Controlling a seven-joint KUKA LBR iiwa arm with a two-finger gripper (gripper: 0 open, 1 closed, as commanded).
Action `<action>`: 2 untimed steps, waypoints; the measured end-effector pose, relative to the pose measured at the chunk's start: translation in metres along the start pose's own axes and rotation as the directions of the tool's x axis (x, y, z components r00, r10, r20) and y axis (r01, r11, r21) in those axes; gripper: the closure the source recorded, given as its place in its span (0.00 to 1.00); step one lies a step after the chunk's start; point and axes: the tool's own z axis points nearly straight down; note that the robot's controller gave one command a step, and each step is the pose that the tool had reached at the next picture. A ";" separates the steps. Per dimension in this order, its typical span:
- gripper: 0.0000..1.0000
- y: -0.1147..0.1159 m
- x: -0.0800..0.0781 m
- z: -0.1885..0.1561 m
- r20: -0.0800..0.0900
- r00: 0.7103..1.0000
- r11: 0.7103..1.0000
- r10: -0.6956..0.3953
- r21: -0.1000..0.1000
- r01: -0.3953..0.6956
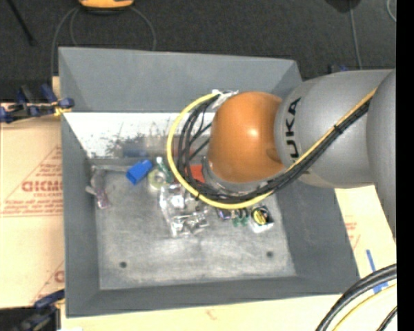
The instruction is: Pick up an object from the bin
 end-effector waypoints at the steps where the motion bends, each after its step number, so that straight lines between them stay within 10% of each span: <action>1: 1.00 -0.001 0.000 -0.013 -0.007 1.000 1.000 0.006 -0.001 -0.006; 2: 1.00 -0.001 -0.001 -0.032 -0.007 1.000 1.000 0.010 -0.001 -0.010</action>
Offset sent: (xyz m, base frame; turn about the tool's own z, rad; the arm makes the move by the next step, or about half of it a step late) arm 0.0000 0.0000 0.0135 0.0000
